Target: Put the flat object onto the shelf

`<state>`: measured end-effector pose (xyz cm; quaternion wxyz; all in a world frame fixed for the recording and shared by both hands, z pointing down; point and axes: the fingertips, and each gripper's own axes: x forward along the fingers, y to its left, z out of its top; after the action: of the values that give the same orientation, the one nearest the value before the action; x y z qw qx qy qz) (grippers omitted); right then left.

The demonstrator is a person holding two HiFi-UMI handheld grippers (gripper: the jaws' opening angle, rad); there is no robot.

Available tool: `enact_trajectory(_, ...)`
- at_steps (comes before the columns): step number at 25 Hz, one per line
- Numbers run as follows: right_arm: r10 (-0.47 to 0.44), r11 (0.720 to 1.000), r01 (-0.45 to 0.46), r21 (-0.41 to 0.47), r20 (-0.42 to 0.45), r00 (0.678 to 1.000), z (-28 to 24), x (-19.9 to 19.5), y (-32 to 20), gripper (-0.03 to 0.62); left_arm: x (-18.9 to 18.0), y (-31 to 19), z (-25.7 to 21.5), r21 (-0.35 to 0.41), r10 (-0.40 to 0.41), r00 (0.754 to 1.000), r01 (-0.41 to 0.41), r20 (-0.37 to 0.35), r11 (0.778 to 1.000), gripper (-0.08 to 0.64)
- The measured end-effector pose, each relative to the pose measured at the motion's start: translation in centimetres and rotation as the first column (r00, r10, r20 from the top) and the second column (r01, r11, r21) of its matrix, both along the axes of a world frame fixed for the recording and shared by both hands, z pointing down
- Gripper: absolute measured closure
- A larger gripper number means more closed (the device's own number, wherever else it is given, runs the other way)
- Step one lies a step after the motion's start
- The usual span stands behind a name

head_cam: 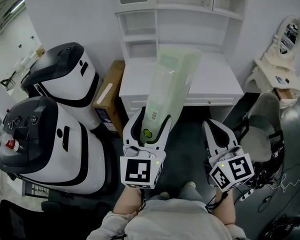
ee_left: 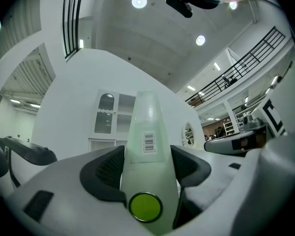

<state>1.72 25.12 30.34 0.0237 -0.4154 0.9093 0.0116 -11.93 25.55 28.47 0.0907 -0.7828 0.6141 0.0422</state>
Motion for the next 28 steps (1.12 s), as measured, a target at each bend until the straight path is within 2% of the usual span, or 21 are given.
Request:
enact_trajectory(3, 0.005, 1.0, -0.005, 0.002, 0.005, 1.0, 0.0, 0.2, -1.1, 0.583, 0.3, -1.0, -0.6, 0.025, 0.012, 1.0, -0.012, -0.021, 1.0, 0.265)
enact_trajectory(14, -0.034, 0.999, 0.034, 0.003, 0.01, 0.999, 0.0, 1.7, -7.5, 0.583, 1.7, -6.8, -0.4, 0.009, -0.026, 1.0, 0.026, 0.002, 1.0, 0.265)
enact_trajectory(28, -0.124, 0.992, 0.124, 0.022, -0.001, 0.992, -1.1, 5.8, -18.6, 0.583, 6.4, -16.6, -1.3, 0.029, -0.103, 0.995, 0.103, -0.008, 0.994, 0.265)
